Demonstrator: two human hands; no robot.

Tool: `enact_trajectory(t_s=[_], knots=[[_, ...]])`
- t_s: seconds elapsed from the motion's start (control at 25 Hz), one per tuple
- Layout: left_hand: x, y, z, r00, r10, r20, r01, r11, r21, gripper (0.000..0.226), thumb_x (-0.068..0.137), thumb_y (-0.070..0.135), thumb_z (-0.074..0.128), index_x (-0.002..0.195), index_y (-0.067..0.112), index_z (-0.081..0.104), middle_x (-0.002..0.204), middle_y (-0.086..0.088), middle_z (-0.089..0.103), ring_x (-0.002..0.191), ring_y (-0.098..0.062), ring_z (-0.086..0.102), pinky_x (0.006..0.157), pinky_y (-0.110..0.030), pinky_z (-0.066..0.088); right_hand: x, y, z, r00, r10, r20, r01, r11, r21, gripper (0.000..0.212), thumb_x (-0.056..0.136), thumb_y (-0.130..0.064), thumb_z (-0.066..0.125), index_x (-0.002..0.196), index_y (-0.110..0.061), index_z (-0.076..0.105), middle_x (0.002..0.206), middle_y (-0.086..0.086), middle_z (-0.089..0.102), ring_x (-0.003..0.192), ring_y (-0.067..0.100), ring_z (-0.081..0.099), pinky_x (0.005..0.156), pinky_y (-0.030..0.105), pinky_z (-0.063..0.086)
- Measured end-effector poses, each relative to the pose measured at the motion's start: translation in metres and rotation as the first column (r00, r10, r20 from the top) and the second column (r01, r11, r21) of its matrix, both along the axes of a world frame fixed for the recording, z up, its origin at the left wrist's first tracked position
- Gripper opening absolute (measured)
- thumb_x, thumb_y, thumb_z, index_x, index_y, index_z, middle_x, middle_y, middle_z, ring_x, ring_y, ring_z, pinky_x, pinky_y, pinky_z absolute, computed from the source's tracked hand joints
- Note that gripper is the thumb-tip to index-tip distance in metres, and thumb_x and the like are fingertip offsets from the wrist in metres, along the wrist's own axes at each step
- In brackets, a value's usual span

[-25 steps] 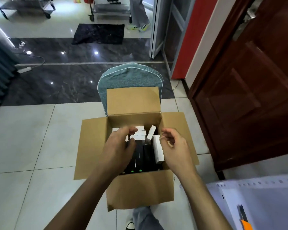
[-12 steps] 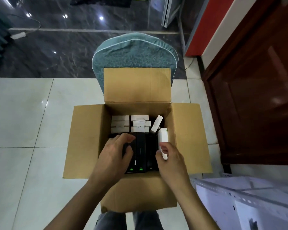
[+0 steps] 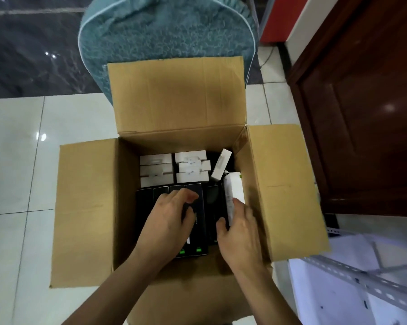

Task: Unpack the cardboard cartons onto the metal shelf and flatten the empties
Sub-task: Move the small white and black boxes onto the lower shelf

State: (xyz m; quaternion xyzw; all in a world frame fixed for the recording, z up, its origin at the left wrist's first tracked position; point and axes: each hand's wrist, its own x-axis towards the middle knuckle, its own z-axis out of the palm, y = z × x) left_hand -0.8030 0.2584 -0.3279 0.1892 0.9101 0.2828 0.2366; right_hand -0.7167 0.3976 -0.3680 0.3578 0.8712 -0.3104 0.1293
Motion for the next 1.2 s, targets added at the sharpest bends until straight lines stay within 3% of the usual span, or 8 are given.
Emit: enact_trajectory(t_s=[0.16,0.36,0.52,0.72,0.92,1.2], knots=[[-0.020,0.023,-0.036,0.995,-0.089,-0.042,0.088,0.996,-0.012,0.029,0.100,0.025,0.052,0.128,0.026,0.056,0.123,0.011,0.061,0.114,-0.008,0.049,0.095,-0.023,0.044,-0.005,0.002,-0.022,0.999,0.005,0.053,-0.005,1.000,0.009,0.066,0.100,-0.036,0.057,0.157,-0.022,0.027,0.155,0.003,0.038,0.140,0.021,0.043,0.112,0.033,0.044],[-0.051,0.053,-0.077,0.976,-0.172,-0.136,0.162,0.983,-0.085,0.028,0.098,0.024,0.055,0.125,0.020,0.059,0.118,0.001,0.065,0.107,-0.021,0.053,0.093,-0.035,0.045,-0.013,0.004,-0.033,0.987,0.028,0.156,-0.030,0.999,0.013,0.081,0.102,-0.042,0.050,0.162,-0.024,-0.001,0.169,0.003,0.005,0.154,0.023,0.014,0.123,0.036,0.020],[-0.078,0.078,-0.104,0.945,-0.245,-0.217,0.208,0.961,-0.180,0.033,0.097,0.028,0.058,0.127,0.016,0.060,0.121,-0.007,0.064,0.109,-0.030,0.054,0.094,-0.039,0.043,-0.017,0.002,-0.040,0.975,0.023,0.220,-0.022,1.000,-0.006,0.085,0.103,-0.042,0.048,0.161,-0.020,-0.010,0.170,0.004,0.001,0.155,0.024,0.010,0.124,0.038,0.015],[-0.095,0.108,-0.131,0.934,-0.296,-0.198,0.216,0.913,-0.346,0.038,0.097,0.035,0.059,0.129,0.015,0.058,0.130,-0.009,0.059,0.123,-0.033,0.049,0.102,-0.045,0.043,-0.016,0.002,-0.046,0.973,0.029,0.230,-0.035,0.999,0.023,0.082,0.104,-0.035,0.048,0.161,-0.020,-0.008,0.168,0.002,0.008,0.154,0.023,0.014,0.125,0.038,0.018],[-0.100,0.117,-0.145,0.956,-0.257,-0.144,0.174,0.887,-0.428,0.033,0.099,0.036,0.056,0.125,0.015,0.062,0.137,-0.009,0.053,0.131,-0.035,0.041,0.105,-0.044,0.038,-0.021,0.001,-0.049,0.973,0.015,0.229,-0.025,0.999,0.040,0.073,0.103,-0.033,0.052,0.161,-0.025,0.007,0.163,0.008,0.015,0.149,0.024,0.023,0.122,0.036,0.028],[-0.104,0.121,-0.156,0.986,-0.104,-0.133,0.053,0.938,-0.342,0.027,0.100,0.032,0.054,0.118,0.015,0.065,0.127,-0.012,0.058,0.123,-0.034,0.046,0.097,-0.041,0.041,-0.026,0.003,-0.054,0.937,0.108,0.333,-0.127,0.991,0.034,0.069,0.105,-0.032,0.048,0.160,-0.038,0.007,0.165,0.011,0.009,0.149,0.029,0.022,0.121,0.039,0.029]])
